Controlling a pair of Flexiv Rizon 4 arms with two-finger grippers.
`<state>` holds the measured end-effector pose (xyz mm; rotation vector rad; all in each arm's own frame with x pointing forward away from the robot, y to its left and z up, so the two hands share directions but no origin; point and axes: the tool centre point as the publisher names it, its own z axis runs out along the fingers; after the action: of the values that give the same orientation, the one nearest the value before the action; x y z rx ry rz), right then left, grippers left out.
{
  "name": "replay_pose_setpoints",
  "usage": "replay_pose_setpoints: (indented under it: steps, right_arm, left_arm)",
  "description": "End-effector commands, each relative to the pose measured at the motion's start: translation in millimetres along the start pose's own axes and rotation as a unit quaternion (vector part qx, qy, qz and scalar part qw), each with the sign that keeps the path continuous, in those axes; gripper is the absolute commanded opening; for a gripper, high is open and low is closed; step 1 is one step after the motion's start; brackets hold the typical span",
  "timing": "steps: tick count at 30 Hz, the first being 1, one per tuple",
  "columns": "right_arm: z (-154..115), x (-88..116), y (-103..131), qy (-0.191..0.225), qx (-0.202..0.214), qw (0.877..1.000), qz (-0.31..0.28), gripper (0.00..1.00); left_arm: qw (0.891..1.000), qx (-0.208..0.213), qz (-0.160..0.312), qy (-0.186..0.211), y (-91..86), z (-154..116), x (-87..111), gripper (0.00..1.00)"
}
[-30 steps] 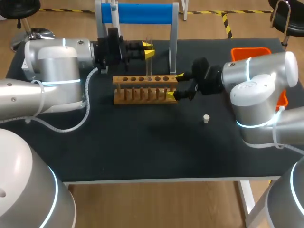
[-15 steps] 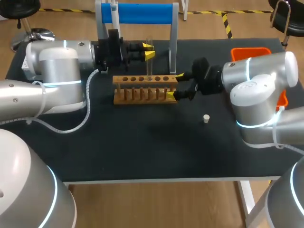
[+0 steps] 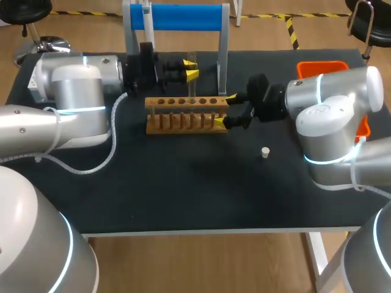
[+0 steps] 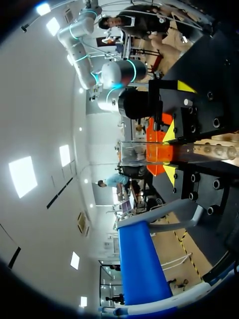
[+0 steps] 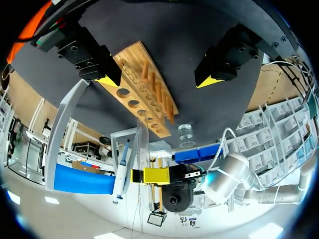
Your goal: Invert the test tube, pick up the pipette, mount the tip to pipette, aspirate from beaker and dispense into the tube, eject the tip, return the pipette, and cap with the stopper.
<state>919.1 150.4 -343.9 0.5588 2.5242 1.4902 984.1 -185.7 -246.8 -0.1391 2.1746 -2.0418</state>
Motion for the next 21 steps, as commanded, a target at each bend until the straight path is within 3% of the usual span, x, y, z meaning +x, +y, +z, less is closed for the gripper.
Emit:
replay_pose_setpoints:
  steps: [1,21]
  right_arm:
    - [0,0,0,-0.001,0.0,1.0,0.0,1.0]
    - [0,0,0,-0.001,0.0,1.0,0.0,1.0]
  left_arm:
    - [1.0,0.002,-0.002,0.003,5.2,2,-2.9,0.0]
    - [1.0,0.01,-0.012,-0.002,22.7,4,-3.6,0.0]
